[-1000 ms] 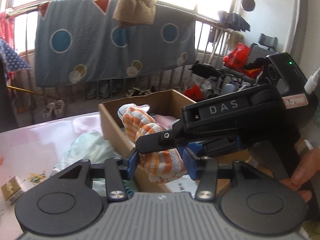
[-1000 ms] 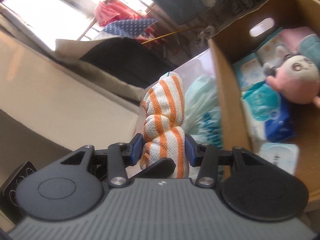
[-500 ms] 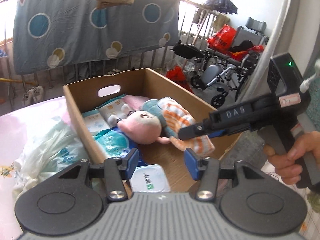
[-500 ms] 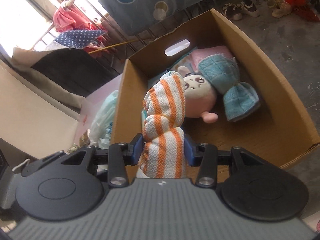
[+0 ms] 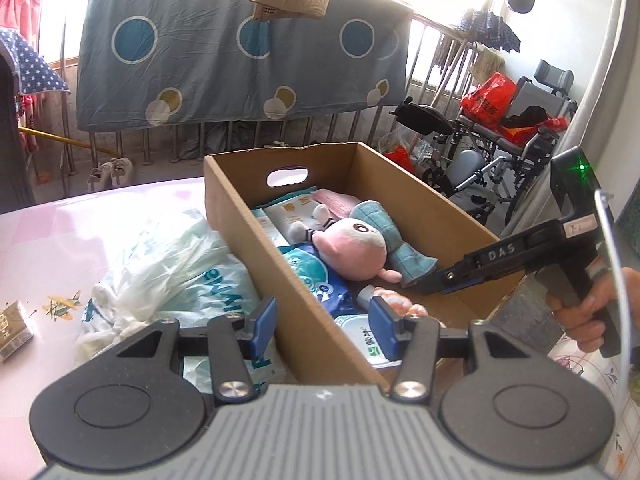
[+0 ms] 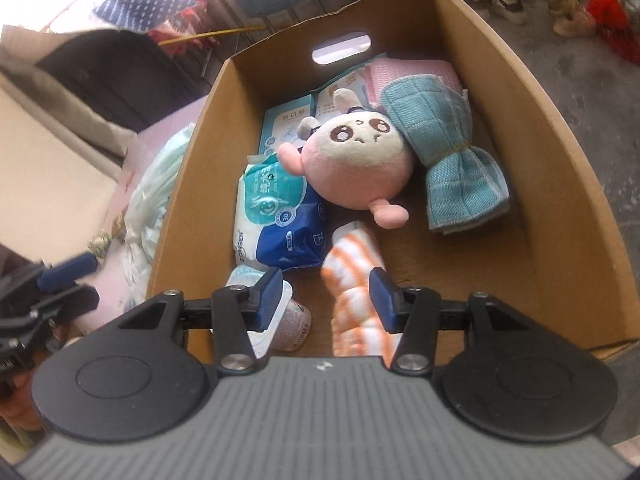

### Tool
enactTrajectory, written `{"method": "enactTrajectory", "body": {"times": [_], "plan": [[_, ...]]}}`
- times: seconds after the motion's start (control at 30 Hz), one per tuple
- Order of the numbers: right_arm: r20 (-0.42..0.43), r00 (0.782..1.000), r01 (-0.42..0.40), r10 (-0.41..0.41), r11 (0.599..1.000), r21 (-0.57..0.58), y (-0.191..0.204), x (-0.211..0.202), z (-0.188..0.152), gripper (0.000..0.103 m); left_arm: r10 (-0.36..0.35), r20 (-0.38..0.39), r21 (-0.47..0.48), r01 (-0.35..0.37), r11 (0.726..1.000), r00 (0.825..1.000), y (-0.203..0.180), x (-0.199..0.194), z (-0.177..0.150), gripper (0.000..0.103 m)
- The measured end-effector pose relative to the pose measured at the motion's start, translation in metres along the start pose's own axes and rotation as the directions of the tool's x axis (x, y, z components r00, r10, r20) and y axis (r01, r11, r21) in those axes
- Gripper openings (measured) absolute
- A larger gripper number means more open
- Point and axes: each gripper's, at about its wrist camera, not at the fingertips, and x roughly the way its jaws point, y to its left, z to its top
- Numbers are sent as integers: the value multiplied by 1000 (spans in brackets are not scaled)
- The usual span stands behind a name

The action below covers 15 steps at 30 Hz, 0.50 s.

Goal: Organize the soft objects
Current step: 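Carry the striped towel with the right gripper into the box and release, then grasp the gold tissue pack with the right gripper while the left grasps the green scrunchie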

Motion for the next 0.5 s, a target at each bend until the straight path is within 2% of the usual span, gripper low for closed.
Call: {"method": "enactTrajectory", "body": {"times": [0.27, 0.5], "plan": [[50, 994, -100, 94, 986, 136, -1, -10, -2, 50, 35, 7, -49, -35, 998, 999, 28, -18, -11, 52], [96, 978, -196, 187, 977, 85, 47, -17, 1, 51, 136, 33, -87, -133, 987, 990, 60, -45, -22, 56]]}}
